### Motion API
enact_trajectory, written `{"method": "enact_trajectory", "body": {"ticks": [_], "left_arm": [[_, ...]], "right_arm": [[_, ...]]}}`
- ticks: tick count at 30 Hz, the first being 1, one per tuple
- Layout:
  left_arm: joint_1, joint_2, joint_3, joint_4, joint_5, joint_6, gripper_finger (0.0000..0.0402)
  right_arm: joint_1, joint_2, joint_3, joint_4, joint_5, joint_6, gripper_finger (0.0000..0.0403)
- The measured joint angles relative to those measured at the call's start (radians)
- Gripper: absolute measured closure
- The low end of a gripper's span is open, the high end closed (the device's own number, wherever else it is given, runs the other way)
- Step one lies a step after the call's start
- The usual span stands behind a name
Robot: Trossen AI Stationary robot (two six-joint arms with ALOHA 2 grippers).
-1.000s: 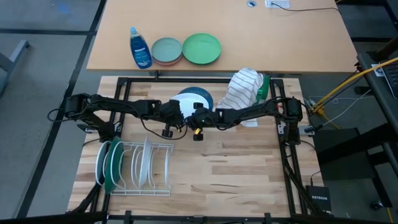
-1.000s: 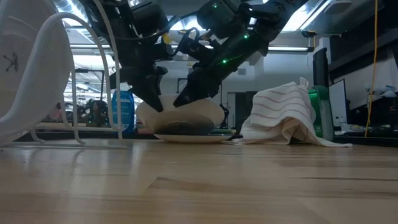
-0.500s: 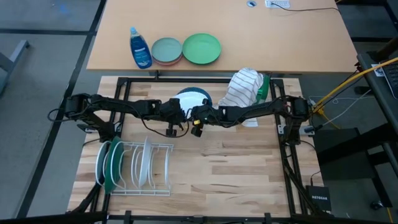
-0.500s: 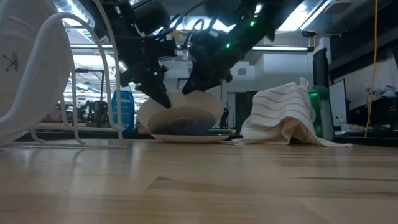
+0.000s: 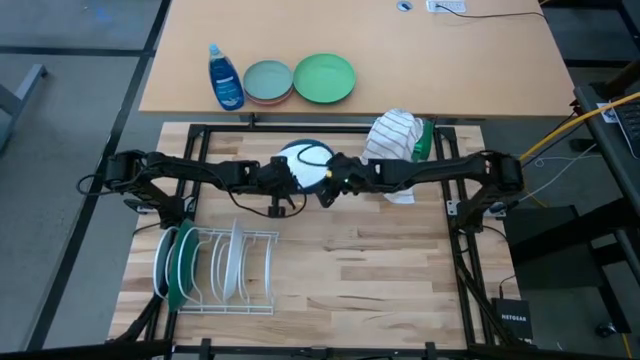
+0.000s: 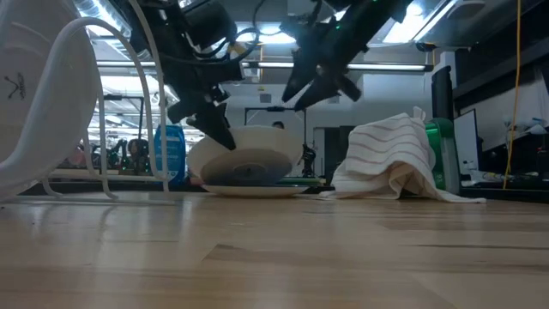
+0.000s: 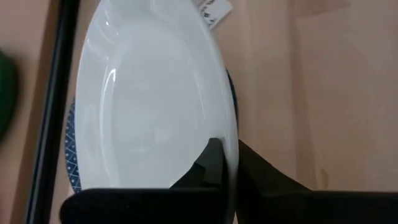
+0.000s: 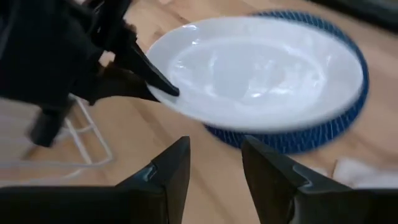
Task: Sort dishes
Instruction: Put the white plate in the white dish rack
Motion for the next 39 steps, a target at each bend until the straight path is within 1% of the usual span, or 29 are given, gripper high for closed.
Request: {"method": "enact_trajectory", "body": {"ticks": [5, 9, 11, 16, 21, 29, 39], "left_arm": [[-0.014, 0.002, -0.002, 0.063, -0.050, -0.011, 0.0401], [-0.030, 0.002, -0.002, 0.092, -0.057, -0.001, 0.0401], [-0.039, 0.002, -0.002, 0.094, -0.060, 0.005, 0.0401], [-0.066, 0.002, -0.002, 0.095, -0.097, 0.019, 0.0401], [-0.085, 0.002, -0.002, 0.099, -0.123, 0.037, 0.0401], [-0.089, 0.001, -0.001, 0.101, -0.122, 0.037, 0.0401], [-0.101, -0.002, 0.000, 0.114, -0.123, 0.032, 0.0401]], "right_arm": [[-0.064, -0.039, 0.000, -0.060, -0.137, 0.210, 0.0253], [-0.131, -0.040, 0.000, -0.063, -0.304, 0.414, 0.0253], [-0.165, -0.040, 0.000, -0.077, -0.352, 0.502, 0.0253], [-0.239, -0.040, 0.000, -0.169, -0.400, 0.646, 0.0253], [-0.282, -0.036, -0.001, -0.270, -0.449, 0.719, 0.0253], [-0.293, -0.036, -0.001, -0.175, -0.469, 0.742, 0.0253], [-0.291, -0.036, -0.003, -0.179, -0.449, 0.743, 0.0253]]}}
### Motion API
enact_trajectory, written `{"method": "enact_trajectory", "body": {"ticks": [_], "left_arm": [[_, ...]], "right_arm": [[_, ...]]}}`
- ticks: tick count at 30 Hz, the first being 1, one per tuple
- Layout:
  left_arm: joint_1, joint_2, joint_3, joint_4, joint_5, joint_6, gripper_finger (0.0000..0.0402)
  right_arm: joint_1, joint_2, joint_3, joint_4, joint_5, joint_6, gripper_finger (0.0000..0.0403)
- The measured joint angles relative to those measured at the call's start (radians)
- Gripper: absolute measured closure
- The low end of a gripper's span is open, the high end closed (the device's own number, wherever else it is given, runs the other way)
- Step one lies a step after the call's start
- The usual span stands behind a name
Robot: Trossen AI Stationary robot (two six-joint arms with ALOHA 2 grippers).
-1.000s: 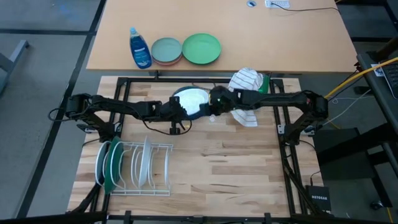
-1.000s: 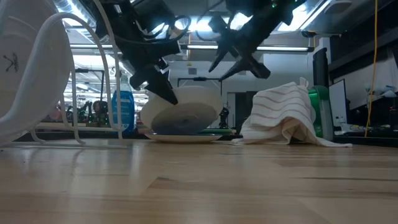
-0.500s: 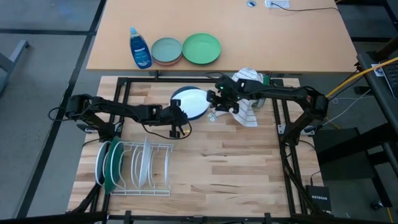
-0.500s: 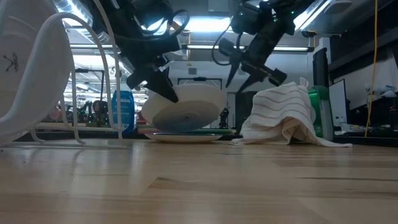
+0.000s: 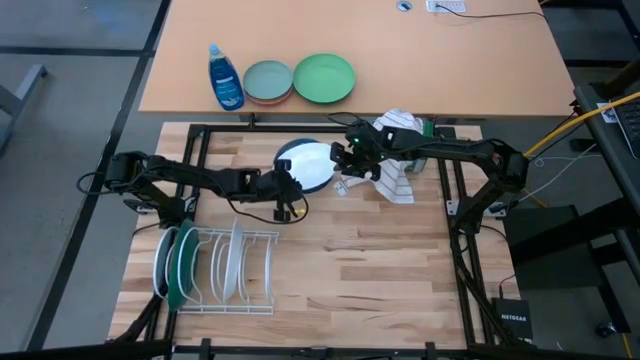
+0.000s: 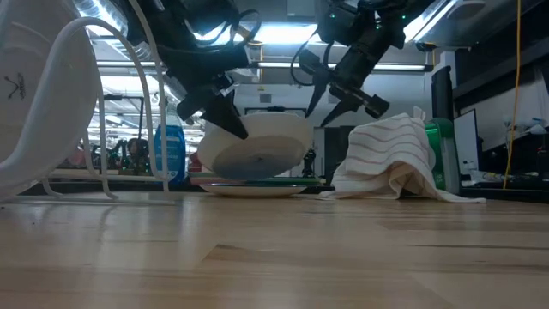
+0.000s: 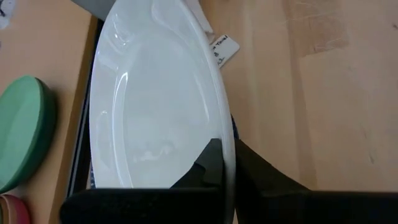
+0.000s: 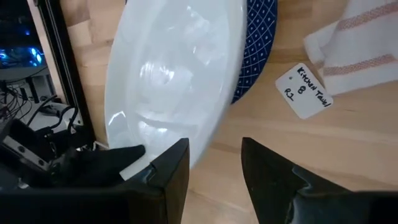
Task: Sort dishes
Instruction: Put the white plate in the white dish rack
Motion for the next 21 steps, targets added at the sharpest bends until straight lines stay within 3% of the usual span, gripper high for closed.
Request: {"method": "enact_trajectory", "body": {"ticks": [4, 10, 21], "left_arm": [[-0.023, -0.015, 0.000, -0.026, 0.013, -0.002, 0.0401], [-0.041, -0.067, 0.001, -0.079, 0.031, -0.055, 0.0401], [-0.041, -0.305, 0.001, -0.170, 0.066, -0.132, 0.0401]], "right_arm": [[-0.009, 0.000, -0.001, 0.029, -0.011, -0.009, 0.0253], [-0.068, 0.000, -0.001, 0.114, -0.151, -0.011, 0.0253], [-0.190, -0.002, -0.001, 0.282, -0.247, -0.102, 0.0253]]}}
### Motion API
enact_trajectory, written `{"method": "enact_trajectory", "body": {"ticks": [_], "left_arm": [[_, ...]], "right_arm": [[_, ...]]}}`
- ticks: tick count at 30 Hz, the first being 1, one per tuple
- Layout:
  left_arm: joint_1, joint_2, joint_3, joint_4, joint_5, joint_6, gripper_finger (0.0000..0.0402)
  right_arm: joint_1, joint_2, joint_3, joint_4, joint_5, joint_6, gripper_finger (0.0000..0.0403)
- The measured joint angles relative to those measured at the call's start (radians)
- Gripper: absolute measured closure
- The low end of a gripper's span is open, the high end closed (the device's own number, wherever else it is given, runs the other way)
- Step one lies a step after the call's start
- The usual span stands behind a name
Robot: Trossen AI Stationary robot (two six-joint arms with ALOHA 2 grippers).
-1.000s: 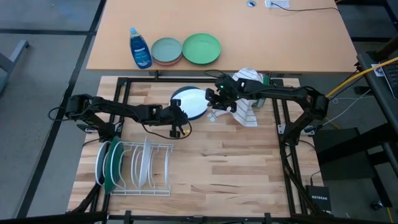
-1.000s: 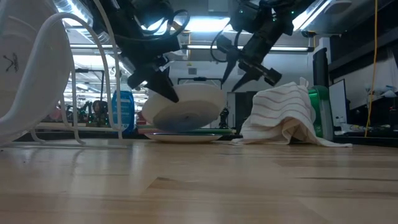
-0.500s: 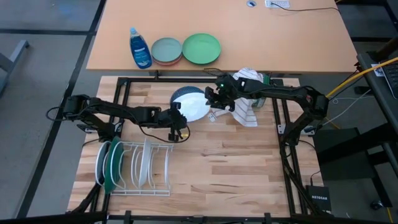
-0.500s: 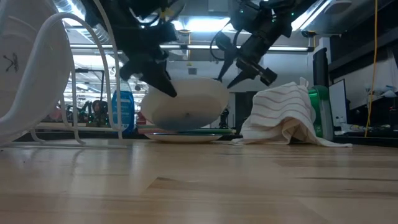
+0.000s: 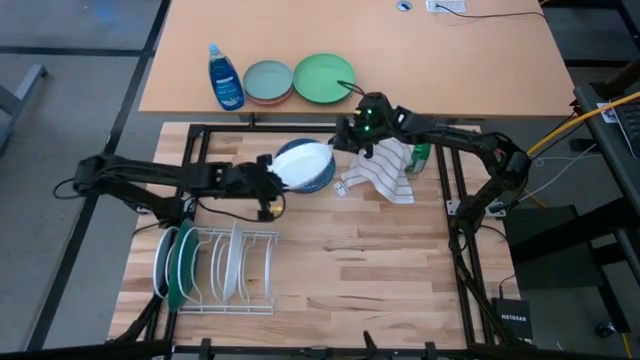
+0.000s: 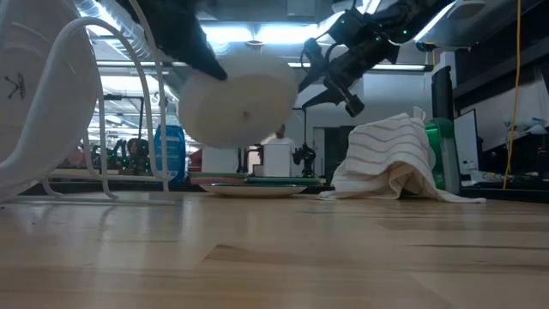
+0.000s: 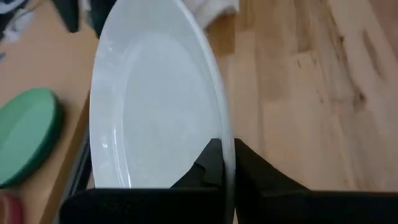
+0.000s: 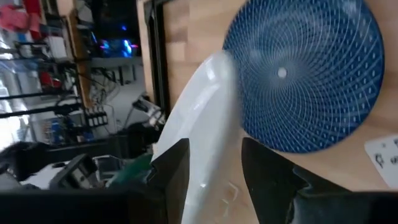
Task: Sort dishes
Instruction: Put the white plate in the white dish rack
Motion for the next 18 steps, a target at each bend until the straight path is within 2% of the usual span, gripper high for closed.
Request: {"method": "enact_trajectory", "body": {"ticks": [11, 18], "left_arm": [[0.000, -0.298, 0.000, -0.050, 0.016, -0.081, 0.0401], [0.000, -0.449, 0.000, -0.037, 0.091, -0.149, 0.0401]], "right_arm": [[-0.047, -0.001, 0.000, 0.035, -0.050, 0.014, 0.0253], [-0.044, -0.001, 0.000, 0.035, -0.054, 0.015, 0.0253]]}}
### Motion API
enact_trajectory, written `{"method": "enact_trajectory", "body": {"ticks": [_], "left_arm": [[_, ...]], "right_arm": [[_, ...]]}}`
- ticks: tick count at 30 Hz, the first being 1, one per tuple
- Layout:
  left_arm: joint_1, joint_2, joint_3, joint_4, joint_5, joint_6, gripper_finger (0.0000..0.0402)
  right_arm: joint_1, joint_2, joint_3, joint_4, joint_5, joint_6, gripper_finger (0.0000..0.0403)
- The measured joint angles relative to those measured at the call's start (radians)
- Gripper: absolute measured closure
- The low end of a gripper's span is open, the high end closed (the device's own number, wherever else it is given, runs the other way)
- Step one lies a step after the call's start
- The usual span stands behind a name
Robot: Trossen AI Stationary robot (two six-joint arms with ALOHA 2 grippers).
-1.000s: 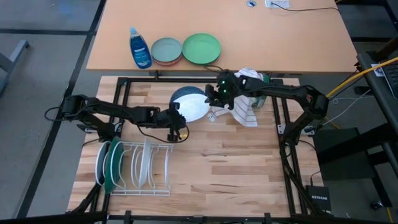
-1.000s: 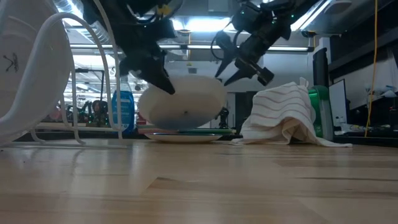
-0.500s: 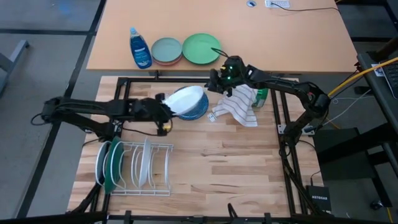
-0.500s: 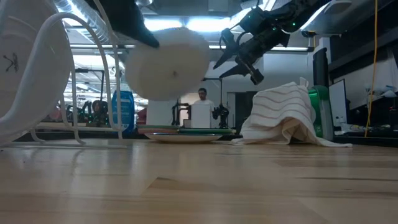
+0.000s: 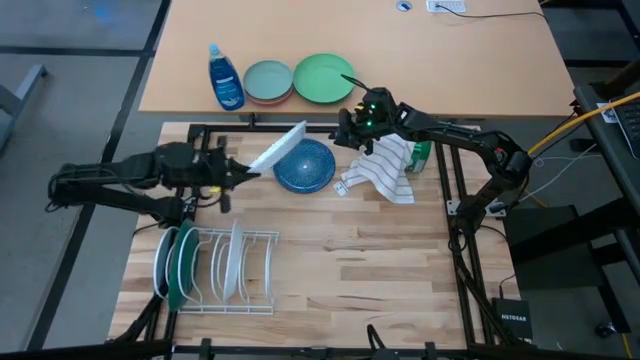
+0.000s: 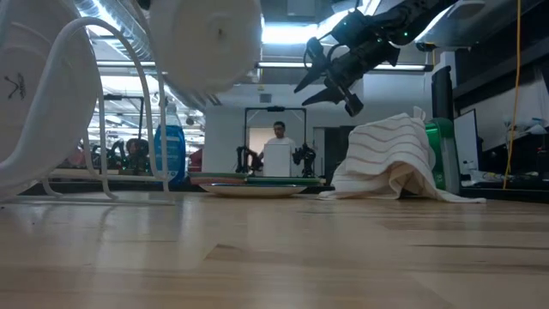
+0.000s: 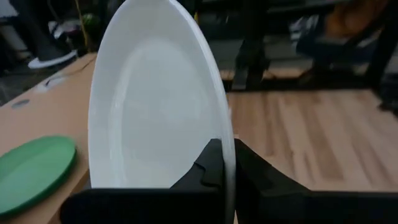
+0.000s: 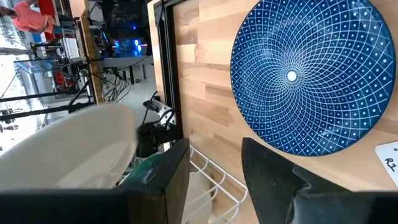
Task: Sort dishes
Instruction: Put the white plate in the white dish rack
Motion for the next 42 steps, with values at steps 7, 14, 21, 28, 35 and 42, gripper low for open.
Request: {"method": "enact_trajectory", "body": {"ticks": [7, 14, 21, 28, 35, 42], "left_arm": [[0.001, -0.055, 0.000, -0.013, 0.003, -0.024, 0.0401], [0.000, -0.004, 0.000, -0.097, 0.011, -0.001, 0.0401], [0.001, 0.125, 0.000, -0.164, 0.000, 0.066, 0.0401], [0.001, 0.278, 0.000, -0.162, -0.006, 0.133, 0.0401], [0.000, 0.411, 0.000, -0.158, -0.007, 0.165, 0.0401], [-0.041, 0.483, 0.000, -0.152, -0.089, 0.193, 0.0401]], "right_arm": [[0.000, 0.000, 0.000, 0.000, -0.019, 0.001, 0.0253], [0.019, 0.000, 0.000, 0.004, -0.093, 0.047, 0.0253], [0.081, 0.000, 0.000, 0.014, -0.094, 0.061, 0.0253], [0.150, 0.000, 0.000, 0.018, -0.021, 0.077, 0.0253], [0.194, 0.000, 0.001, 0.017, 0.085, 0.133, 0.0253], [0.227, 0.000, 0.002, -0.080, 0.092, 0.214, 0.0253]]}}
